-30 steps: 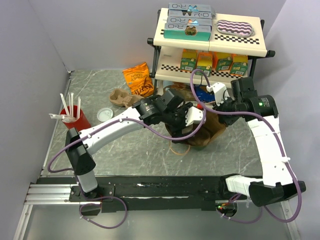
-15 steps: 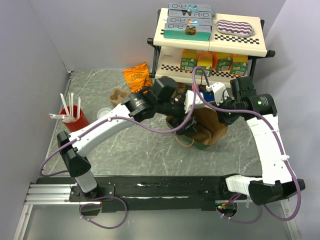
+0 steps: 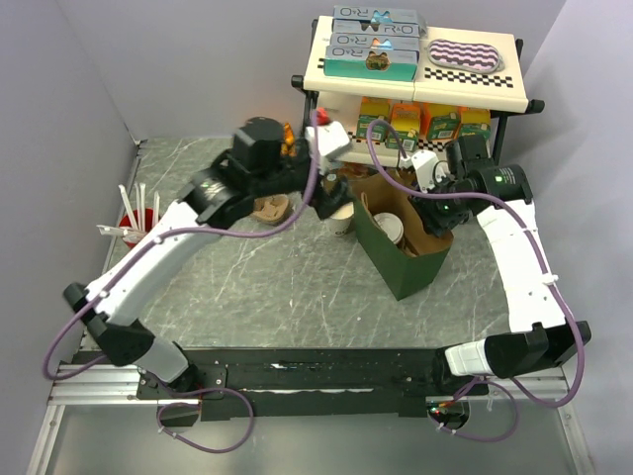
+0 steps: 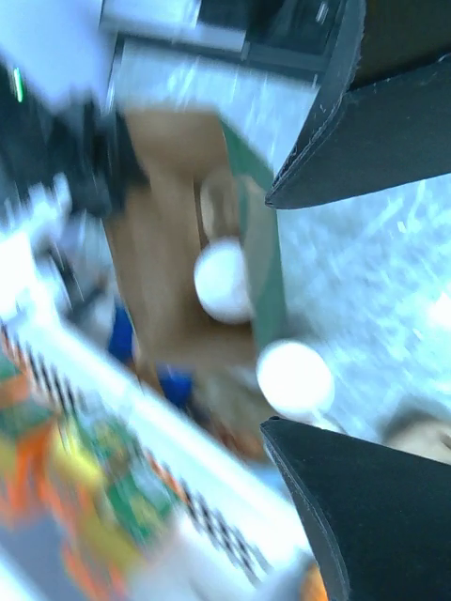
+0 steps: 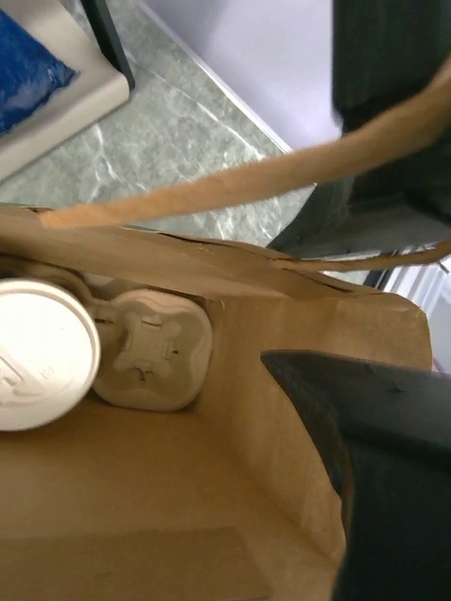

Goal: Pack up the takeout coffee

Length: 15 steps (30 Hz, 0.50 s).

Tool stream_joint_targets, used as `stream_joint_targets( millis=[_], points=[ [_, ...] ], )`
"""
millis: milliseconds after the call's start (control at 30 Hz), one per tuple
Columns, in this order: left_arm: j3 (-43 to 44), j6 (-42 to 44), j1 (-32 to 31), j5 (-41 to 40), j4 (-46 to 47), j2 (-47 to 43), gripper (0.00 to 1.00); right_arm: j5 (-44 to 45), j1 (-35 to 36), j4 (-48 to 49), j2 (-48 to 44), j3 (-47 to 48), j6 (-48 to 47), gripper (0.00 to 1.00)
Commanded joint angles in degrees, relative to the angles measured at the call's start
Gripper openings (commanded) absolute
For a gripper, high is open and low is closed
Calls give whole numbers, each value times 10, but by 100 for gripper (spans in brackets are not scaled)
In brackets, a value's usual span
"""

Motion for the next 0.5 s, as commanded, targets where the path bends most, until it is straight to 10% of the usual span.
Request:
stream_joint_targets(
  millis=[0,267,467],
  points=[
    [-8,11,51,-119,0,-57,100,19,-6,13,-7,40,-4,57],
    [68,8,193,-184,-141,-55,99,36,-9,28,-15,68,10,100],
    [40,19,307,-218,-209,-98,99,46,-9,25,-19,164,28,100]
  ],
)
